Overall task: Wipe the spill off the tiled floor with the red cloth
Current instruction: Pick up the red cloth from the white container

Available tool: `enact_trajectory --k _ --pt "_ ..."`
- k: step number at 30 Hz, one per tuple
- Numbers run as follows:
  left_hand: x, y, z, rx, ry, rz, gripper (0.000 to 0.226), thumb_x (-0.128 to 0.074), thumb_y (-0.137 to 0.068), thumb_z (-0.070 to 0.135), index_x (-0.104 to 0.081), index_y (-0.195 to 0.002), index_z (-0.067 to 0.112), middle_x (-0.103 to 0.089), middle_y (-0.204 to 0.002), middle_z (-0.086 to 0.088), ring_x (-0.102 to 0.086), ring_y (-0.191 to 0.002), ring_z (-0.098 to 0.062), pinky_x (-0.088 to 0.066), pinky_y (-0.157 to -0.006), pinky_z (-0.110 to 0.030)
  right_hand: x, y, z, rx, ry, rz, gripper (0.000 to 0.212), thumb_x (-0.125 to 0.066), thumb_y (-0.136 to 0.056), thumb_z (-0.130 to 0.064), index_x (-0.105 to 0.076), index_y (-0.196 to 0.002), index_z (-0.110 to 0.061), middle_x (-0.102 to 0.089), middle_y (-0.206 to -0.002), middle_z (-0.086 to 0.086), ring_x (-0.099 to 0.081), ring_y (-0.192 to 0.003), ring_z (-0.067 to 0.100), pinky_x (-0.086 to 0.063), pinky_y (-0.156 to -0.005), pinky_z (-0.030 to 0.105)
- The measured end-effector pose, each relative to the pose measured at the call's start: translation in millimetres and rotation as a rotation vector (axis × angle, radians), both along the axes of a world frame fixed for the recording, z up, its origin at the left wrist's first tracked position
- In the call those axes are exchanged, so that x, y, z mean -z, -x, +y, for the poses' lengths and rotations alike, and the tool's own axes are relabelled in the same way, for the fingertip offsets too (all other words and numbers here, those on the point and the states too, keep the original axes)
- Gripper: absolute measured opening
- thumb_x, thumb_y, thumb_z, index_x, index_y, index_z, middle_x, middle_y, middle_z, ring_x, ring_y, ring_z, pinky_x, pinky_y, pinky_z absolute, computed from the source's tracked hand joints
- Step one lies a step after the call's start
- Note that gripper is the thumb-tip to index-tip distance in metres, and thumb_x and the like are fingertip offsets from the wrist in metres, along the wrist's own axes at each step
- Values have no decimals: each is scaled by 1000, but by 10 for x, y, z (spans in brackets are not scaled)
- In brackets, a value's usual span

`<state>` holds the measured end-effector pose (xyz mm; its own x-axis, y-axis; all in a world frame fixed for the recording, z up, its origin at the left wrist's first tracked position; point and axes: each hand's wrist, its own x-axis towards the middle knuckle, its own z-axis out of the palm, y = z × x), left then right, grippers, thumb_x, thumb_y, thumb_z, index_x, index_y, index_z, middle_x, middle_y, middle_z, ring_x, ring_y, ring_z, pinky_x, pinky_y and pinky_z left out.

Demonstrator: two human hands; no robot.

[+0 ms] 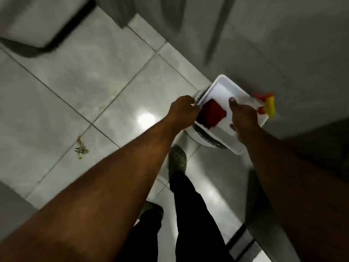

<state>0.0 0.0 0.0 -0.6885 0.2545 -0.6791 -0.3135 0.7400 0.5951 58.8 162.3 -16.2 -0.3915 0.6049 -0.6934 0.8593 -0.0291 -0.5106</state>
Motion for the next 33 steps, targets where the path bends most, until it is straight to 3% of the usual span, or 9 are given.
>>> enact_trajectory --k 4,6,11,17,21,23,25,30,33 --pt "708 11 520 88 -27 -79 30 -50 -94 18 -61 -117 1 -60 -125 -16 -58 -115 -30 -44 -90 -28 809 -2 140 177 115 -56 57 -59 -87 -50 -55 -120 -4 -62 -119 18 -59 -113 32 -49 -103 47" --pt "968 54 707 118 -29 -84 31 -47 -95 15 -58 -122 3 -58 -129 -14 -56 -117 -28 -41 -85 -23 1116 25 186 255 147 -76 63 -60 -87 -47 -50 -129 -1 -58 -131 19 -57 -120 33 -47 -105 46" --pt "1541 127 1026 248 12 -98 40 -42 -98 14 -45 -135 0 -48 -142 -17 -48 -128 -28 -37 -100 -25 1737 -7 354 298 131 -126 65 -61 -88 -44 -47 -132 1 -57 -132 22 -56 -120 35 -48 -103 47" --pt "1909 81 1235 279 86 -88 33 -50 -95 12 -53 -126 -1 -57 -131 -19 -55 -119 -30 -44 -96 -29 2116 -43 366 295 119 -87 46 -63 -88 -26 -56 -121 5 -64 -118 27 -64 -107 40 -53 -96 52" --pt "1970 73 1305 128 103 -134 34 -54 -94 18 -56 -123 1 -60 -127 -17 -59 -115 -30 -47 -95 -32 2102 20 320 425 141 11 32 -60 -89 -9 -60 -116 7 -66 -112 26 -65 -103 40 -53 -95 49" --pt "1941 80 1301 47 61 -187 36 -53 -94 17 -53 -127 1 -59 -128 -17 -59 -114 -29 -48 -89 -29 2005 19 314 421 144 29 13 -59 -89 -6 -65 -97 3 -68 -92 15 -67 -88 32 -54 -85 40" --pt "1853 75 1274 -70 -27 -247 37 -50 -96 18 -52 -128 -1 -61 -120 -16 -59 -106 -28 -47 -76 -26 1847 22 309 410 178 81 10 -57 -89 -4 -64 -82 -5 -68 -87 13 -67 -88 32 -55 -82 41" --pt "1423 100 866 -294 -260 -414 44 -52 -91 15 -49 -133 5 -60 -128 -13 -57 -115 -29 -47 -99 -36 1255 102 248 357 226 162 27 -53 -93 -8 -62 -118 -2 -65 -120 22 -64 -108 37 -52 -98 50" --pt "1152 130 267 -341 -401 -428 33 -57 -85 17 -60 -117 10 -64 -111 -6 -58 -99 -22 -47 -79 -30 912 174 -50 243 298 219 29 -48 -97 -16 -62 -120 -5 -69 -111 14 -68 -99 27 -57 -89 40"
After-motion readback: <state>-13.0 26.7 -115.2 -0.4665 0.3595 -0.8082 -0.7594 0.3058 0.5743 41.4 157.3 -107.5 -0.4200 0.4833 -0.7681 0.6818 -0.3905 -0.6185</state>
